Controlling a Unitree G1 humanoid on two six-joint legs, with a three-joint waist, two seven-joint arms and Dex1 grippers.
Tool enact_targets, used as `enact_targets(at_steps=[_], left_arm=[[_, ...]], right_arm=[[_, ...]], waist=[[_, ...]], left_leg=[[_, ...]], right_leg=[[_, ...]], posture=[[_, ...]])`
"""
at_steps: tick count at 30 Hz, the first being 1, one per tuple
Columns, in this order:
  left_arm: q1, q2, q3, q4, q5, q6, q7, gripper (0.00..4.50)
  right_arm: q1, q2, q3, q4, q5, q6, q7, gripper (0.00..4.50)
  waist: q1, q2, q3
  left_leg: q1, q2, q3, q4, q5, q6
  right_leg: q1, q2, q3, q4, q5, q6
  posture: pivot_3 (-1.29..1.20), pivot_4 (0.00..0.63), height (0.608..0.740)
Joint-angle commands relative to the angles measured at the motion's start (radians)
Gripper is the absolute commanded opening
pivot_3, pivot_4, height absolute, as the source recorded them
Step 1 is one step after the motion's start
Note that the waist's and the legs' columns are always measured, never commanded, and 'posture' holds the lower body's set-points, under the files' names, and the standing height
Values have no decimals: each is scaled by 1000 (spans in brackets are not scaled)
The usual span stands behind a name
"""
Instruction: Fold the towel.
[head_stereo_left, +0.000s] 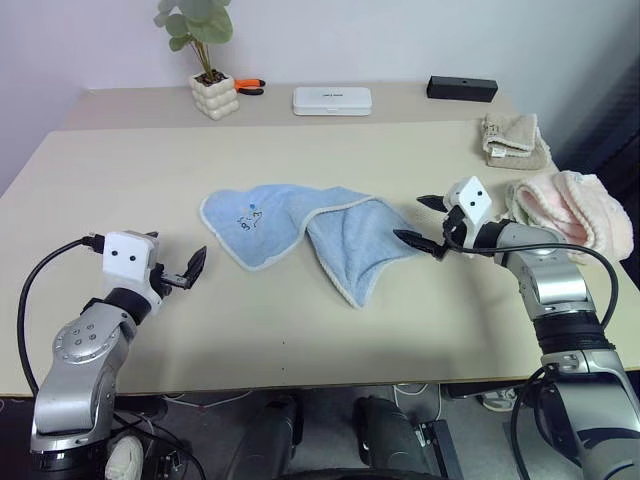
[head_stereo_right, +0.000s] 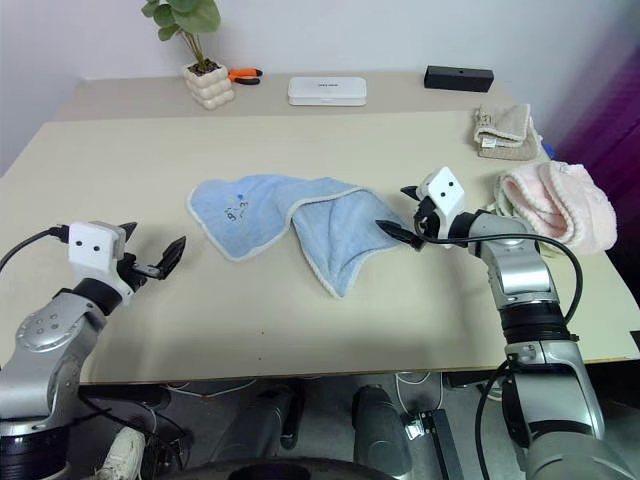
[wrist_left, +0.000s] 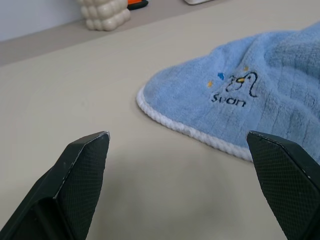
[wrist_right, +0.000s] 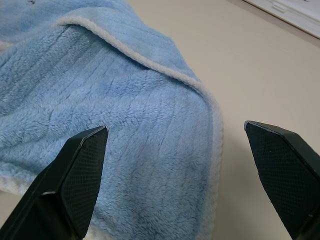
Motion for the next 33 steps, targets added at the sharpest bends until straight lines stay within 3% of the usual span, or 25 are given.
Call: enact_targets(at_steps=[1, 21, 28, 33], left_arm=[[7, -2, 20, -45, -8, 7, 11, 4478], [-29, -17, -64, -81, -1, 21, 18, 4478], [-104, 61, -242, -75, 40, 19, -104, 4478], [-210, 126, -394, -2, 145, -26, -176, 4478]], right_arm=[[-22, 5, -4, -17, -3, -21, -1, 4500], [-62, 9, 8, -19, 3, 22, 8, 4500], [-18, 6, 4, -63, -11, 26, -25, 4500], [3, 19, -6, -119, 2, 47, -61, 4500]], waist=[[-1, 0, 0], [0, 0, 0], [0, 0, 0], [-1, 0, 0]], left_leg=[[0, 0, 0, 0, 0, 0], [0, 0, 0, 0, 0, 0], [0, 0, 0, 0, 0, 0], [0, 0, 0, 0, 0, 0]], right_leg=[[0, 0, 0, 0, 0, 0], [0, 0, 0, 0, 0, 0], [0, 0, 0, 0, 0, 0], [0, 0, 0, 0, 0, 0]], posture=[[0, 150, 740], [0, 150, 740], [0, 150, 740], [0, 150, 740]])
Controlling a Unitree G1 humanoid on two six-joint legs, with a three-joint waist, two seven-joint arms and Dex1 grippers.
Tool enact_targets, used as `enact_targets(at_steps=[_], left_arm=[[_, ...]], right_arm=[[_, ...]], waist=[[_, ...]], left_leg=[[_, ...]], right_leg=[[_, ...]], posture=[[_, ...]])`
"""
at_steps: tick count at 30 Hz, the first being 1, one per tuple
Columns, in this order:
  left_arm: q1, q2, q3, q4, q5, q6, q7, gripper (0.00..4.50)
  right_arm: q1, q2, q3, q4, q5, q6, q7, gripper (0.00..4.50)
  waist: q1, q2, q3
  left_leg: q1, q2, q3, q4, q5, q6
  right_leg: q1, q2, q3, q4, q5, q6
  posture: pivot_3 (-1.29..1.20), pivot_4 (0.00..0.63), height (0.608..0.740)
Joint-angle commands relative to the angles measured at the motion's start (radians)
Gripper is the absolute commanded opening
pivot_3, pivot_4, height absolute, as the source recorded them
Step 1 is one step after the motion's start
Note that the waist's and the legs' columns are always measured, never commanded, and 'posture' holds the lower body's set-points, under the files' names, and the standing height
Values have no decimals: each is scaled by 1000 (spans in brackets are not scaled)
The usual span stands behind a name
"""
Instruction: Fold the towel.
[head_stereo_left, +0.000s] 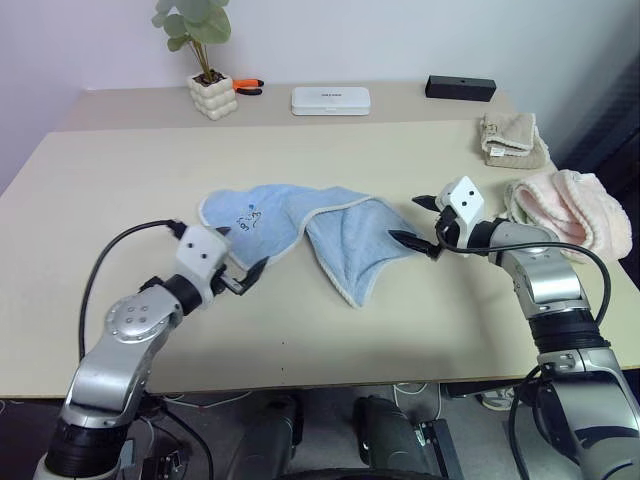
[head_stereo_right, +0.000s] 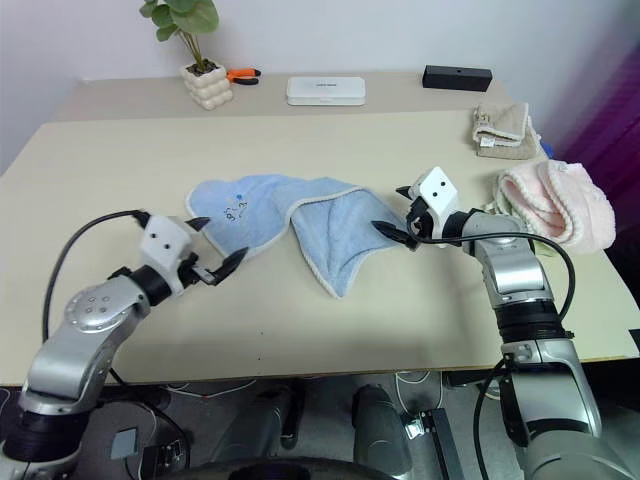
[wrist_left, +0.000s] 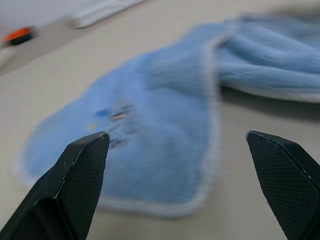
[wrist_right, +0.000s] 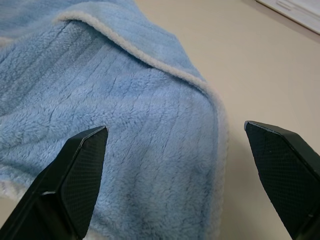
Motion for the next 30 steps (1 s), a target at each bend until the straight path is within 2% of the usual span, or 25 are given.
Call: enact_targets(at_steps=[1, 7, 19, 21, 23, 29, 30], left_arm=[[-63, 14, -64, 39, 54, -43, -42, 4478], [-167, 11, -157, 162, 131, -44, -79, 4478], [-172, 52, -87, 281, 119, 16, -138, 4478], [-178, 30, -72, 310, 108, 4, -129, 3948], [-178, 23, -71, 328, 111, -17, -135, 3131], [-181, -2, -39, 360, 115, -47, -102, 23], [-182, -3, -25, 360, 116, -52, -91, 23]], right_arm=[[16, 6, -35, -86, 20, 9, -28, 4500], [85, 3, -54, -155, 24, 23, -61, 4500], [110, 12, -72, -207, 26, 33, -124, 4500], [107, 14, -72, -205, 27, 30, -129, 4500], [108, 15, -70, -206, 27, 28, -134, 4500], [81, 7, -73, -179, 28, 17, -135, 4500], [71, 4, -70, -171, 24, 17, -135, 4500]], waist=[[0, 0, 0], [2, 0, 0], [0, 0, 0], [0, 1, 0], [-1, 0, 0], [-1, 1, 0], [-2, 1, 0]], left_leg=[[0, 0, 0, 0, 0, 0], [0, 0, 0, 0, 0, 0], [0, 0, 0, 0, 0, 0], [0, 0, 0, 0, 0, 0], [0, 0, 0, 0, 0, 0], [0, 0, 0, 0, 0, 0], [0, 0, 0, 0, 0, 0]], right_leg=[[0, 0, 0, 0, 0, 0], [0, 0, 0, 0, 0, 0], [0, 0, 0, 0, 0, 0], [0, 0, 0, 0, 0, 0], [0, 0, 0, 0, 0, 0], [0, 0, 0, 0, 0, 0], [0, 0, 0, 0, 0, 0]], posture=[[0, 150, 740], [0, 150, 740], [0, 150, 740], [0, 150, 740], [0, 150, 740], [0, 150, 740], [0, 150, 740]])
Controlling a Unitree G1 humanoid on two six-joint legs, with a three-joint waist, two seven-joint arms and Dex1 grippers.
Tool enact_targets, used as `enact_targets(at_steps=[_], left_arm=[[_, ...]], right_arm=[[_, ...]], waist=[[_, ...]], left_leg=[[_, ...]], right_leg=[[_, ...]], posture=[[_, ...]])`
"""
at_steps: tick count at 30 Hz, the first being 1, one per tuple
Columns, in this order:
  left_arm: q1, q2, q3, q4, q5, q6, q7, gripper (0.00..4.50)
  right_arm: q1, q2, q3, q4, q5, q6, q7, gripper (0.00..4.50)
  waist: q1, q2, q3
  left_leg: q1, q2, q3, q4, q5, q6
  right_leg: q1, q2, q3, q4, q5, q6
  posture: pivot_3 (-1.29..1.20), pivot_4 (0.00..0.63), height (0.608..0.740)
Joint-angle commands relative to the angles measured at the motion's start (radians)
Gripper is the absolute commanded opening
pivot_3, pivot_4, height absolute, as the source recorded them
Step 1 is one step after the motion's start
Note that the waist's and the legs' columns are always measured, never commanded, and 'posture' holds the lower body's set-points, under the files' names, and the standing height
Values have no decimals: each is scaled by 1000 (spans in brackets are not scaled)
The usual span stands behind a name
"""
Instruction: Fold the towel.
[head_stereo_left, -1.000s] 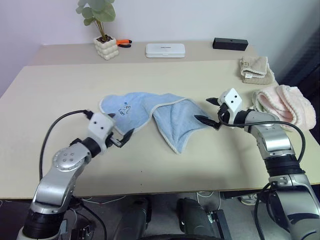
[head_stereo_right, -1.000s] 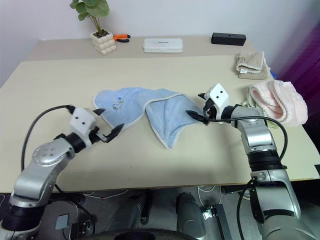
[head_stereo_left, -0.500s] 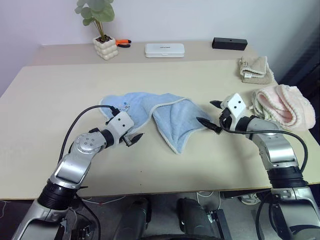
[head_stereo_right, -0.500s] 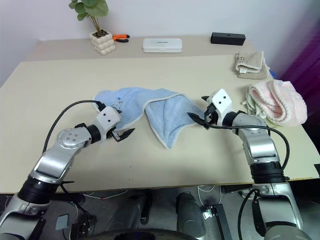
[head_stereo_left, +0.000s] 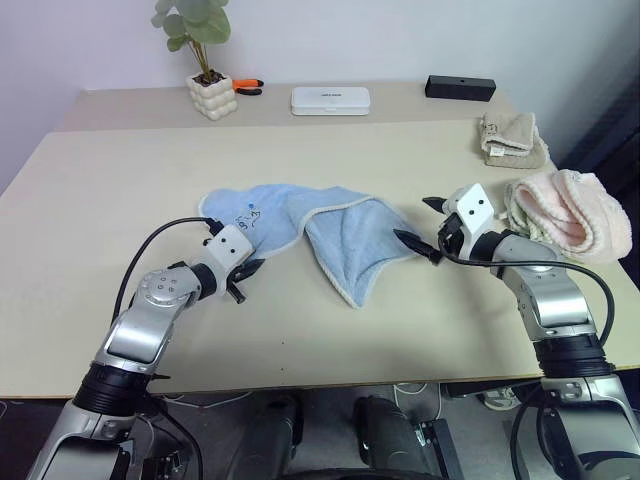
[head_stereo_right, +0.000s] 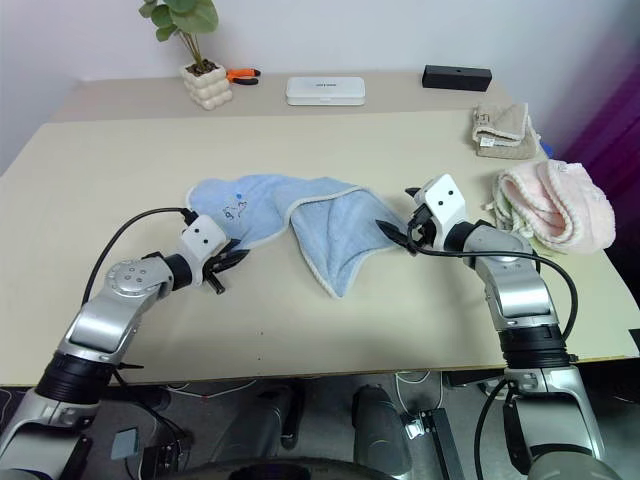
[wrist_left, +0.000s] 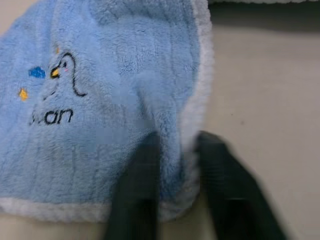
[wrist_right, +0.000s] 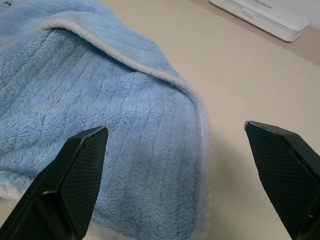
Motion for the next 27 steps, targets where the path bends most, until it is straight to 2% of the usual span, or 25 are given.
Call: enact_targets(at_steps=[1, 8, 12, 18, 21, 22, 27], left_arm=[[-10, 4, 79, 0, 3, -28, 46, 23], [13, 10, 164, -33, -7, -56, 71, 23], [51, 17, 196, -61, 0, -65, 81, 23], [83, 14, 209, -105, -6, -45, 80, 23], [100, 17, 218, -125, -10, -33, 80, 0], [102, 18, 220, -129, -11, -29, 80, 0], [115, 21, 227, -148, -14, -15, 81, 0]], right_arm=[[-59, -14, -18, 9, -7, -18, 1, 4500], [-104, -42, 23, 61, -21, 93, 56, 4500], [-160, -51, 73, 189, -63, 209, 70, 4500], [-193, -14, 63, 287, -76, 269, 21, 4500], [-190, -7, 57, 284, -69, 293, 8, 3578], [-189, -7, 57, 280, -67, 296, 10, 3144], [-188, -10, 50, 241, -49, 295, 25, 457]], waist=[[-2, 0, 0], [1, 0, 0], [-1, 0, 0], [0, 0, 0], [0, 0, 0], [0, 0, 0], [0, 0, 0]], left_leg=[[0, 0, 0, 0, 0, 0], [0, 0, 0, 0, 0, 0], [0, 0, 0, 0, 0, 0], [0, 0, 0, 0, 0, 0], [0, 0, 0, 0, 0, 0], [0, 0, 0, 0, 0, 0], [0, 0, 0, 0, 0, 0]], right_leg=[[0, 0, 0, 0, 0, 0], [0, 0, 0, 0, 0, 0], [0, 0, 0, 0, 0, 0], [0, 0, 0, 0, 0, 0], [0, 0, 0, 0, 0, -1], [0, 0, 0, 0, 0, -1], [0, 0, 0, 0, 0, 0]], posture=[[0, 150, 740], [0, 150, 740], [0, 150, 740], [0, 150, 740], [0, 150, 740], [0, 150, 740], [0, 150, 740]])
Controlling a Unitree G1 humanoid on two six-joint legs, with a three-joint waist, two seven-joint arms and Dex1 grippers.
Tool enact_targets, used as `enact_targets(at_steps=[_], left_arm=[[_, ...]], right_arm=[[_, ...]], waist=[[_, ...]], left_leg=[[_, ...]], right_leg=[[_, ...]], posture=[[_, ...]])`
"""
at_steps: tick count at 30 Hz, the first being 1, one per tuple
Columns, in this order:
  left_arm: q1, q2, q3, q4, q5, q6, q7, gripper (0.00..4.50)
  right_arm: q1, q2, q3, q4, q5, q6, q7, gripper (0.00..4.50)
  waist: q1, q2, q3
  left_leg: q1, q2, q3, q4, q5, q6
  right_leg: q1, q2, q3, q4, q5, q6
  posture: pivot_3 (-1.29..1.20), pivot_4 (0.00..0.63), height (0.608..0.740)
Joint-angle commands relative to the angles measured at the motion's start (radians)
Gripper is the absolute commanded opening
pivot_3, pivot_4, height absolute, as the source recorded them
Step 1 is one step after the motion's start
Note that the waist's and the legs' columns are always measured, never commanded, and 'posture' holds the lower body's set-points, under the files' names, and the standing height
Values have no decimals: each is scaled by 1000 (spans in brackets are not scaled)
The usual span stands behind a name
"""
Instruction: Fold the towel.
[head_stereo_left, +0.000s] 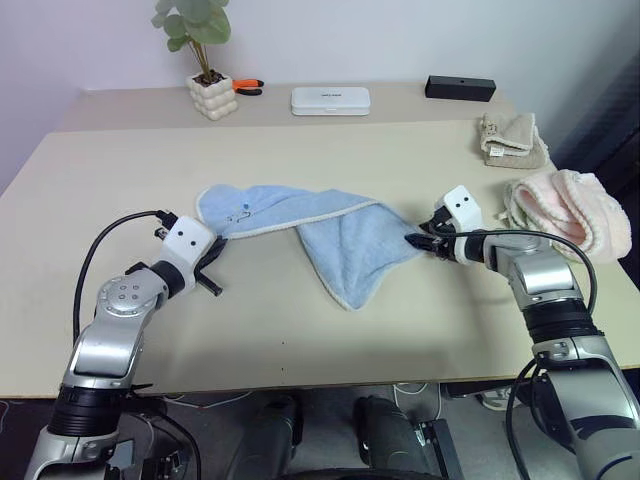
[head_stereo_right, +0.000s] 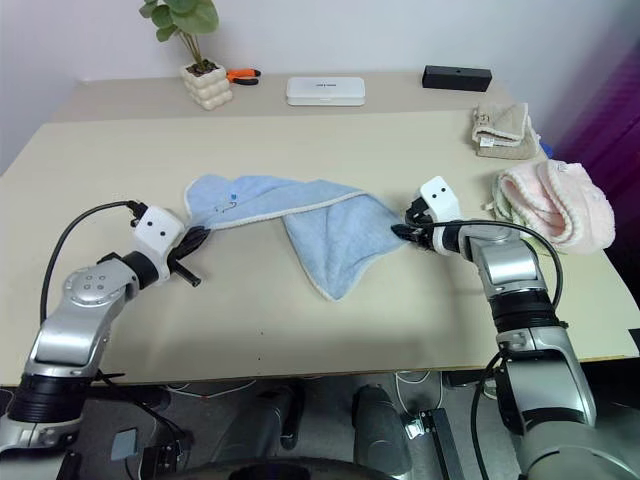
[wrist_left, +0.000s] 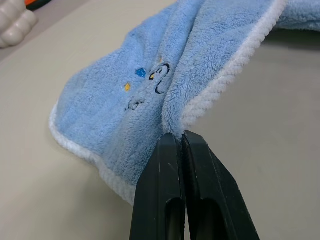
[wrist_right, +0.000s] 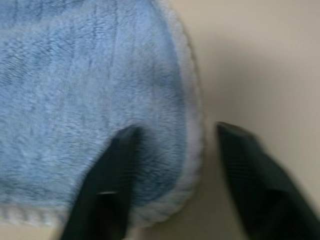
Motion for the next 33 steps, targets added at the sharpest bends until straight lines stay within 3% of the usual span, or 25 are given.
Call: enact_targets(at_steps=[1, 7, 15, 19, 23, 28, 33], left_arm=[[0, 17, 37, -43, -8, 5, 6, 0], [-77, 2, 88, -13, -52, 26, 30, 0], [-504, 15, 188, 389, -15, -203, 225, 0], [-664, 68, 292, 508, -78, -301, 265, 0], [-516, 112, 340, 394, -175, -251, 136, 0], [-157, 146, 397, 143, -279, -145, -6, 0], [285, 188, 505, -90, -374, -3, -175, 0]], right_arm=[[-4, -11, -20, -28, -1, -14, -1, 33], [-110, -14, -35, 47, -53, -154, -72, 33], [-468, -11, -67, 352, -127, -479, -259, 33], [-574, -22, -98, 363, -94, -575, -240, 33], [-482, -32, -90, 208, -37, -574, -108, 33], [-247, -76, -68, -71, 46, -463, 81, 33], [43, -224, -42, -352, 130, -284, 302, 33]], waist=[[0, 0, 0], [-2, 0, 0], [-2, 0, 1], [-9, -1, 2], [-25, 1, 0], [-30, 2, 1], [-27, 4, 2]], left_leg=[[0, 0, 0, 0, 0, 0], [0, 0, 0, 0, 0, 0], [-1, 0, 0, -1, 1, -1], [-6, 0, 0, 0, 4, -6], [-5, 0, 3, -1, 1, -4], [-5, 0, 4, 1, -2, 2], [-5, 1, 3, 0, -3, 2]], right_leg=[[0, 0, 0, 0, 0, 0], [-1, 0, 0, 0, 0, 0], [-2, 1, 0, 0, 1, 1], [-7, 0, 0, -1, 1, 2], [-6, -1, 0, -2, 1, 3], [-5, -1, 0, -2, 1, 3], [-6, -1, 0, 0, 2, 1]], posture=[[0, 150, 740], [0, 150, 740], [0, 150, 740], [0, 150, 740], [0, 150, 740], [0, 150, 740], [0, 150, 740]])
